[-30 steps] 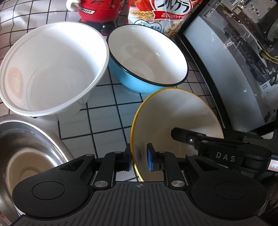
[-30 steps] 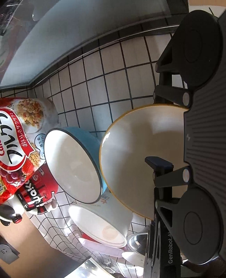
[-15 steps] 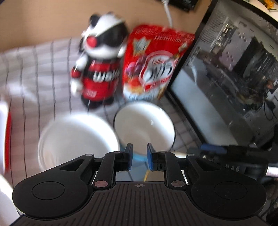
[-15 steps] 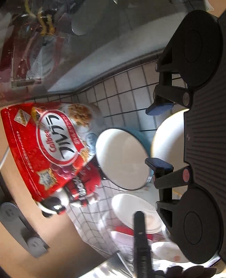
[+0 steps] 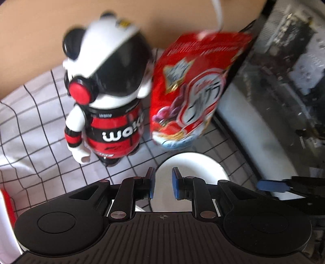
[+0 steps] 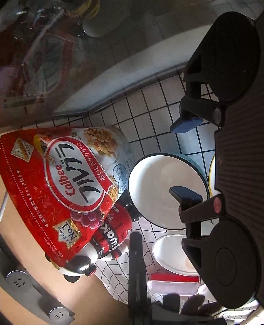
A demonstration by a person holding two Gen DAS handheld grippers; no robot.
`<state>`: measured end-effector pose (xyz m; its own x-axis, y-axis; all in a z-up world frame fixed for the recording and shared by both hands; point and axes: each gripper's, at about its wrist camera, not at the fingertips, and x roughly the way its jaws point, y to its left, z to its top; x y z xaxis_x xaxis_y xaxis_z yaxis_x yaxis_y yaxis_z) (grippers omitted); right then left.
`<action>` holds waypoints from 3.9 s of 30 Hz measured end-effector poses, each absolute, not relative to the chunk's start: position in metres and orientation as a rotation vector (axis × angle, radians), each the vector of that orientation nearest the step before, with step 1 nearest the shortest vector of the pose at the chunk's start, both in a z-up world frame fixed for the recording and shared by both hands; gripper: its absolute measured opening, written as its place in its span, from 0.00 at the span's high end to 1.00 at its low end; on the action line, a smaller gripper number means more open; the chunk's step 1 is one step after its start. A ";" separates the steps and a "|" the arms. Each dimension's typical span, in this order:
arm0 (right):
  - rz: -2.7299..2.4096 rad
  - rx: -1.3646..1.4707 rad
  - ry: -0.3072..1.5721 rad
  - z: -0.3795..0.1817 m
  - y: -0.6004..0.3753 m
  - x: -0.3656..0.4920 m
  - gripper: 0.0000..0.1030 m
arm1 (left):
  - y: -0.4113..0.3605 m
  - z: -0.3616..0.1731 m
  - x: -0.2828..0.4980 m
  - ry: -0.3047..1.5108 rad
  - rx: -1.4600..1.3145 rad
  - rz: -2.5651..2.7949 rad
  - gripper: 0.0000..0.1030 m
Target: Organize plates and bowls
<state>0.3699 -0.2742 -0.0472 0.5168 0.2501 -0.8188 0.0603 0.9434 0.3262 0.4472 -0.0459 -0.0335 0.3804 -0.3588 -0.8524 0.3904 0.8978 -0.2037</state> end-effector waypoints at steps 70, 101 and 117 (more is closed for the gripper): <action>0.214 0.335 1.211 -0.056 -0.266 0.284 0.62 | -0.092 -0.040 0.333 1.304 0.018 -0.545 0.68; 0.244 0.283 1.226 -0.074 -0.271 0.281 0.62 | -0.080 -0.064 0.317 1.340 0.001 -0.492 0.79; 0.226 0.262 1.199 -0.065 -0.275 0.279 0.62 | -0.068 -0.057 0.314 1.311 -0.062 -0.476 0.79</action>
<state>0.2793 -0.2752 -0.0652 0.3477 0.3090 -0.8852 -0.0340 0.9477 0.3175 0.3136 -0.0684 -0.0565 0.1758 -0.3697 -0.9124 0.3014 0.9025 -0.3077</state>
